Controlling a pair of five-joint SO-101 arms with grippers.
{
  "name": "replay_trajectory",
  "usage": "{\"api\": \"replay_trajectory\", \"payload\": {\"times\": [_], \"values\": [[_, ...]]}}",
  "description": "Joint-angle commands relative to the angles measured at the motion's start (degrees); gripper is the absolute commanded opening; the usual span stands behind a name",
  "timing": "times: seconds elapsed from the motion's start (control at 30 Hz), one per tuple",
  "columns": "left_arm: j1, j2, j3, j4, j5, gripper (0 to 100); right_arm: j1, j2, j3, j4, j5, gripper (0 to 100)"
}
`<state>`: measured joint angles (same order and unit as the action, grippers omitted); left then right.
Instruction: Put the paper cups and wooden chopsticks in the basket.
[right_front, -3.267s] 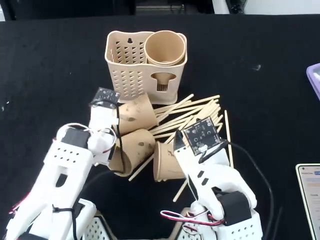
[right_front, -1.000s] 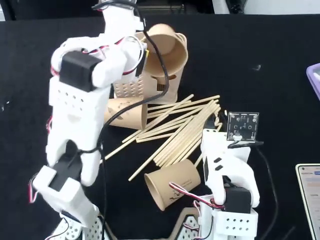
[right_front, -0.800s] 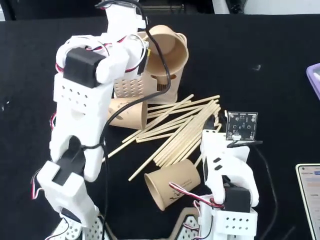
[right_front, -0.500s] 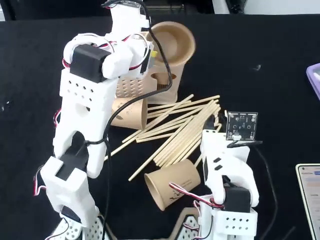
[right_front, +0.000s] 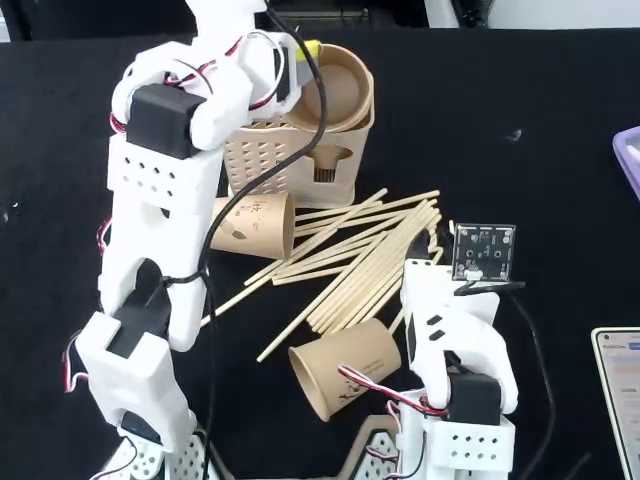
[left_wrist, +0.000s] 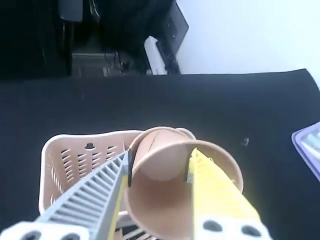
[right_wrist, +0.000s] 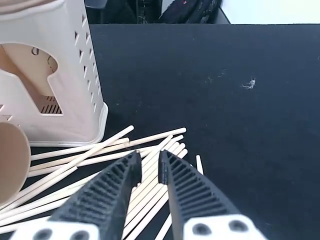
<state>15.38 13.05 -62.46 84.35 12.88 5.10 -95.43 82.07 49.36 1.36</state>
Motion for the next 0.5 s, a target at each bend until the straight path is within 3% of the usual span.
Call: {"api": "replay_trajectory", "payload": {"times": [0.0,0.47], "values": [[-0.31,0.62,0.31,-4.13,0.79,20,0.62,-0.57,-0.40,-1.05,0.00,7.7],[0.31,2.02,1.01,-9.76,0.70,20,0.62,-0.57,-0.40,-1.14,0.09,7.7]]}}
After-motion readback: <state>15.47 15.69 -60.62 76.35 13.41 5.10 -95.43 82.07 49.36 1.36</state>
